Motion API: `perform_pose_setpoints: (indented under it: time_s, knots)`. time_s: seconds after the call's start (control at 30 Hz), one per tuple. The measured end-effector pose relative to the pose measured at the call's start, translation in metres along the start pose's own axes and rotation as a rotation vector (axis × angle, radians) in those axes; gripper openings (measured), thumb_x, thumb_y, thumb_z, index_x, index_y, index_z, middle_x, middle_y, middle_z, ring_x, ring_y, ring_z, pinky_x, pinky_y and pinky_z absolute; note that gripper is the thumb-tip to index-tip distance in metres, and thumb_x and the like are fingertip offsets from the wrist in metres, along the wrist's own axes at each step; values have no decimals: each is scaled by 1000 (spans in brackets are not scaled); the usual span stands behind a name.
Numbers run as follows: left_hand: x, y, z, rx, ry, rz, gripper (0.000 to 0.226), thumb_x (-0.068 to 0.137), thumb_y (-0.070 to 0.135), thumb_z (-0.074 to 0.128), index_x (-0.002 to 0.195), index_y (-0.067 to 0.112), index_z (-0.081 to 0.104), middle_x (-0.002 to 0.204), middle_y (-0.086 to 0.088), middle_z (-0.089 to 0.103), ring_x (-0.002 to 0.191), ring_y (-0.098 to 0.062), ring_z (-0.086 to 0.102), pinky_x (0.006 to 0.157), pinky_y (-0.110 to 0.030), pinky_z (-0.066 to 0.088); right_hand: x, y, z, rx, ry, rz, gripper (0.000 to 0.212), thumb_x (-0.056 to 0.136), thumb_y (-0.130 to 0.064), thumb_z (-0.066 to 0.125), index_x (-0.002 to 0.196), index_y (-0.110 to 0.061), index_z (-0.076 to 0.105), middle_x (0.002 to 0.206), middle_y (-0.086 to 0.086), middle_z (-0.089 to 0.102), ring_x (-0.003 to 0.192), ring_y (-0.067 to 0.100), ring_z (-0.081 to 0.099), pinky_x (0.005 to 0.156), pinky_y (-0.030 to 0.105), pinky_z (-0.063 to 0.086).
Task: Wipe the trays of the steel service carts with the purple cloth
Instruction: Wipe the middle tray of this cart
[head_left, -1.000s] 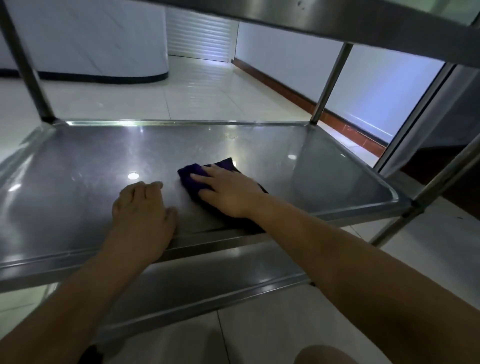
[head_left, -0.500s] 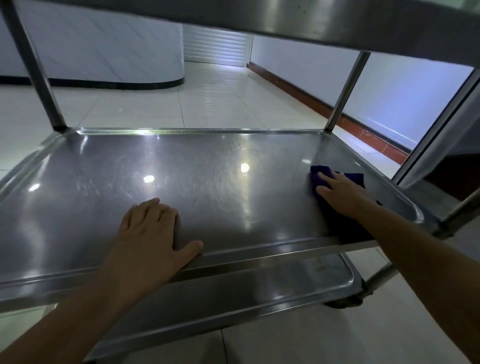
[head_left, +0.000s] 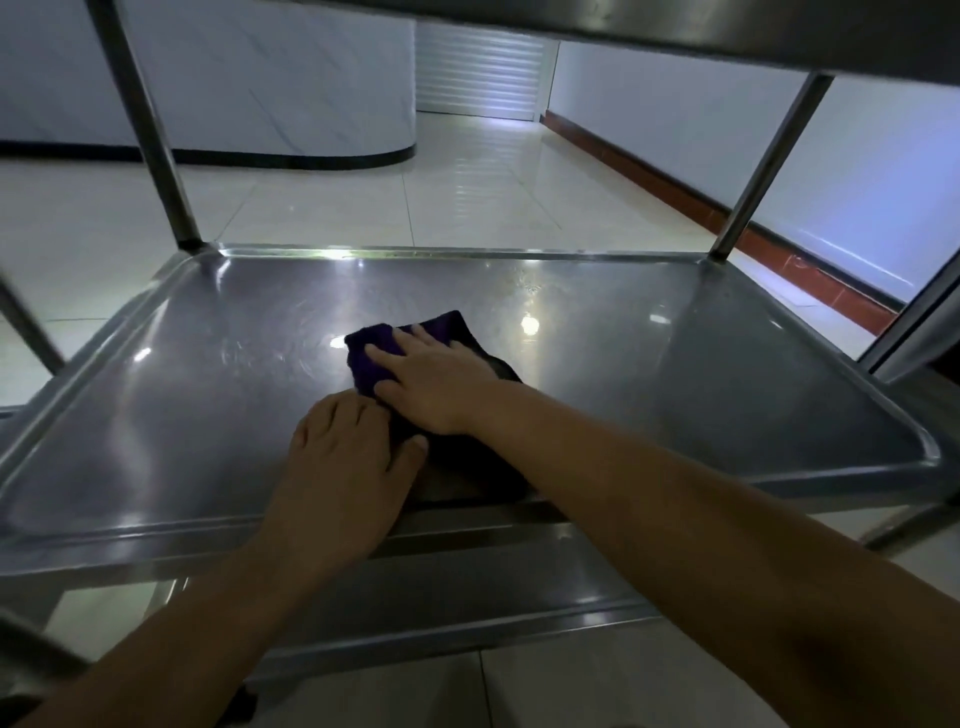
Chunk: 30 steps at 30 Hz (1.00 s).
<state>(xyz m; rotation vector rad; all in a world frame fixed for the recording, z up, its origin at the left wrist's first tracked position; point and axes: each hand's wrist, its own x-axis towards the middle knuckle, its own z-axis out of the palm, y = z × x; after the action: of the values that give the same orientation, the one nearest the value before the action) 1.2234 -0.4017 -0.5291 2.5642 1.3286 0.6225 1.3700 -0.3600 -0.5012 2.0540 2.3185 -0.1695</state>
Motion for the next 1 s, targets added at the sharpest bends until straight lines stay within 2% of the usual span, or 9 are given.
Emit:
perform_pose_setpoints:
  time_s: [0.13,0.27,0.4,0.53,0.63,0.7,0.8,0.9,1.0]
  knots:
    - [-2,-2,-5,72,-16,24,74,77,62,8,110,19,59,113,0,56,118,-19,42,107,-35,26,0,14,-10,29,-6,-31,50,105,-36,26,153,-26,20,162,-2,8,148,19,2,117,43,11]
    - [-2,-4,-2,102,-24,31,59,79,59,13,95,21,57,105,2,56,117,-21,43,106,-36,27,-16,79,-17,-111,-19,36,44,105,-29,31,148,-20,37,161,-5,11,148,22,7,118,40,15]
    - [0,-5,-1,107,-46,9,55,79,56,15,94,23,56,106,3,56,117,-21,43,106,-37,26,-46,166,-14,-16,10,277,43,104,-28,29,145,-19,40,160,0,20,146,22,16,117,36,13]
    - [-2,2,-6,168,-97,-19,52,80,54,17,93,23,56,107,3,57,120,-24,44,104,-41,30,-98,225,-17,25,15,531,47,104,-27,32,150,-19,30,159,4,19,145,27,18,118,42,16]
    - [-1,20,-12,267,-93,20,45,83,48,30,83,16,61,96,-3,62,108,-28,52,96,-47,39,-117,242,-14,-27,4,591,41,103,-22,35,143,-13,41,161,7,13,146,33,16,116,50,23]
    - [3,40,-11,273,-134,50,41,91,45,37,104,13,60,114,-4,58,118,-24,44,105,-42,30,-118,237,-10,15,16,626,41,103,-25,36,142,-17,43,161,4,13,145,33,14,114,55,25]
    - [13,79,5,163,-194,152,45,96,44,40,132,18,45,138,1,42,132,-18,27,112,-33,13,-112,215,-6,36,29,563,49,99,-33,34,147,-22,35,160,4,18,146,32,14,113,56,24]
    - [23,117,19,103,-210,216,49,97,42,39,138,17,39,143,-1,38,134,-18,26,114,-34,14,-104,183,-6,125,93,428,52,97,-31,36,148,-25,31,156,4,26,142,25,23,109,50,29]
    - [33,141,33,93,-185,233,44,97,39,39,135,15,44,137,-2,44,128,-18,34,111,-33,23,-106,168,-6,202,136,259,51,97,-25,45,146,-29,35,152,2,33,136,23,34,105,43,35]
